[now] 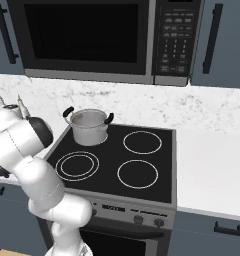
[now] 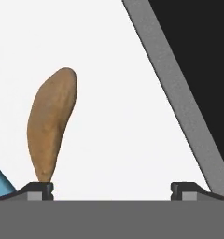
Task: Put the sweet potato and corn in the pot. Retrieve the spatula and lightly stir the vegetables in the pot.
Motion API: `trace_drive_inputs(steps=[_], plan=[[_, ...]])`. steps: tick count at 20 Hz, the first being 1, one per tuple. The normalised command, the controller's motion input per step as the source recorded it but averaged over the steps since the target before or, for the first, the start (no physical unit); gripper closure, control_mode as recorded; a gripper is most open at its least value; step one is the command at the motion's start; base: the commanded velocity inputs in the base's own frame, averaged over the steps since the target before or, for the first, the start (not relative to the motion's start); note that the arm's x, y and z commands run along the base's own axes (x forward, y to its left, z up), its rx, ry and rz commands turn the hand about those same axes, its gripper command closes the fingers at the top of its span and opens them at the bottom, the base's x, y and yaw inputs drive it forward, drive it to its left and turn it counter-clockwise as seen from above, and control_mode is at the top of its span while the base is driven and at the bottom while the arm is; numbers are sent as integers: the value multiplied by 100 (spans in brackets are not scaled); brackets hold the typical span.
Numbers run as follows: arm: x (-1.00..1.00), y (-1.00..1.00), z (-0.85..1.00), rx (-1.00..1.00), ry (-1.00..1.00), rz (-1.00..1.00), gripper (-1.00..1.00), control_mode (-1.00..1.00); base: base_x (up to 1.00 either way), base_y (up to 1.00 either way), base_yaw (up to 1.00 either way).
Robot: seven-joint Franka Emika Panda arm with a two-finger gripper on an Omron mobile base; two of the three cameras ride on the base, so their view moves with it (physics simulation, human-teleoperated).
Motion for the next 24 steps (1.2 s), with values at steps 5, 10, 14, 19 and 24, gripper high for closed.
trace_drive_inputs(steps=[5, 10, 14, 19, 24], plan=[[32, 27, -20, 0, 0, -8, -100, -100, 0, 0, 0], [34, 23, -25, 0, 0, -8, -100, -100, 0, 0, 0], [28, 16, -24, 0, 0, -7, -100, -100, 0, 0, 0], [21, 8, -18, 0, 2, -5, -100, -100, 0, 0, 0], [10, 0, -17, 0, 2, -2, -100, -100, 0, 0, 0]])
